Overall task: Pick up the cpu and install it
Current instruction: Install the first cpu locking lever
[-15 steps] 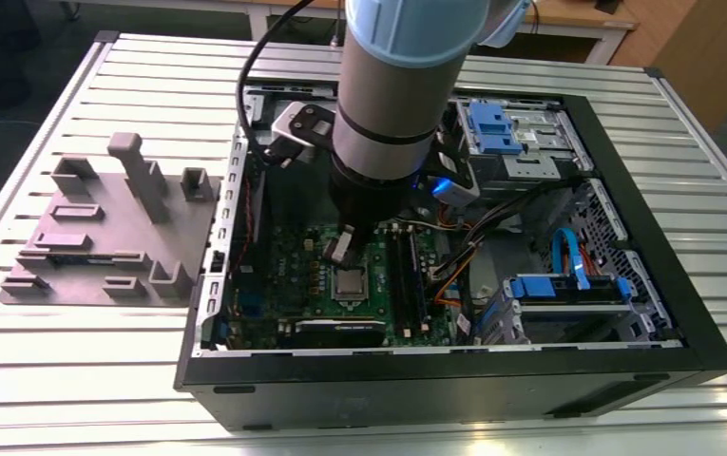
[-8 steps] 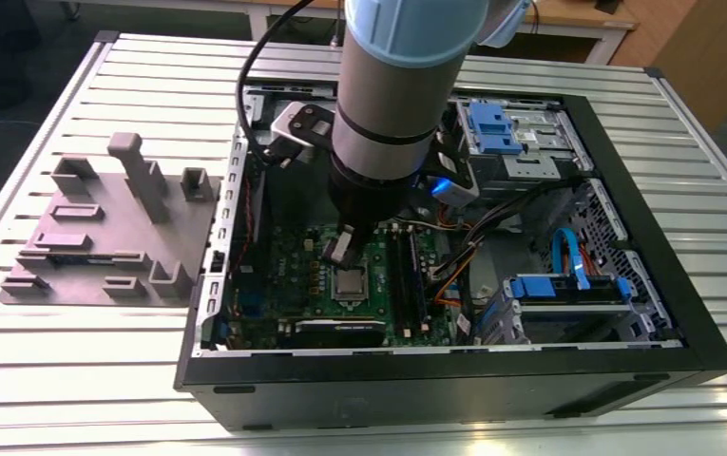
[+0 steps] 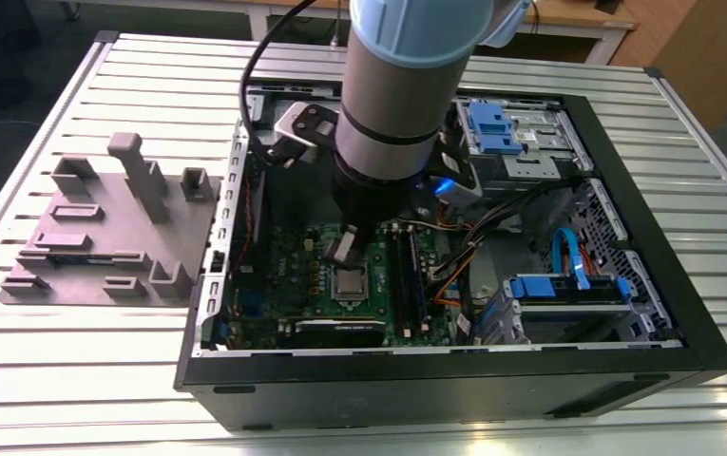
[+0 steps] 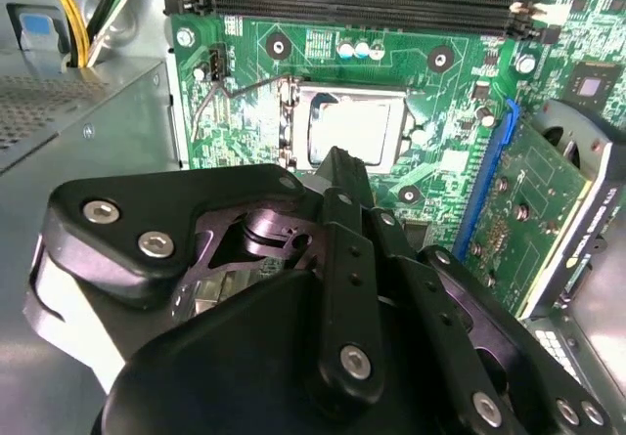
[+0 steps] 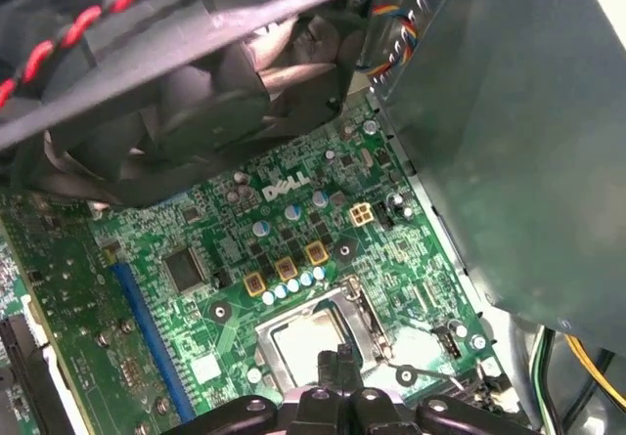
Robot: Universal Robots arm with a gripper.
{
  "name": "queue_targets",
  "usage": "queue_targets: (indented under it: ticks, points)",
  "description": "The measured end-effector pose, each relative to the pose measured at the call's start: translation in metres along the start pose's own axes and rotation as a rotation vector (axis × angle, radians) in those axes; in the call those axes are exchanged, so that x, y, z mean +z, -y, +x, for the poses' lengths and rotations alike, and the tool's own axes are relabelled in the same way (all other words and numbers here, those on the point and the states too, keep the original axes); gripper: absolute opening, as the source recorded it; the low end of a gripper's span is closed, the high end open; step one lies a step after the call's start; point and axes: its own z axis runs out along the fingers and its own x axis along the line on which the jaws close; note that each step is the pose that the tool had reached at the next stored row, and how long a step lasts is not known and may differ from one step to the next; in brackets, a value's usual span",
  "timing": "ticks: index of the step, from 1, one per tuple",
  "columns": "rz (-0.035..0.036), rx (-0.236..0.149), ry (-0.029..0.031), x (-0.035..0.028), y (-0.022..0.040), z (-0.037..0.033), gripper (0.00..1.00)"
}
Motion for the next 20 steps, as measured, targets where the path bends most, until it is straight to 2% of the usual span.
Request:
queue_targets:
  ticks: [9, 14, 20]
  points:
    - [-0.0003, 0.0, 0.0006, -0.0006, 0.0099, -0.0051, 0.1]
    - [-0.0003, 0.0, 0.0003, -0.0013, 0.0104, -0.0054, 0.1]
    - [0.0016, 0.0, 0.0018, -0.007, 0.01, -0.006, 0.1]
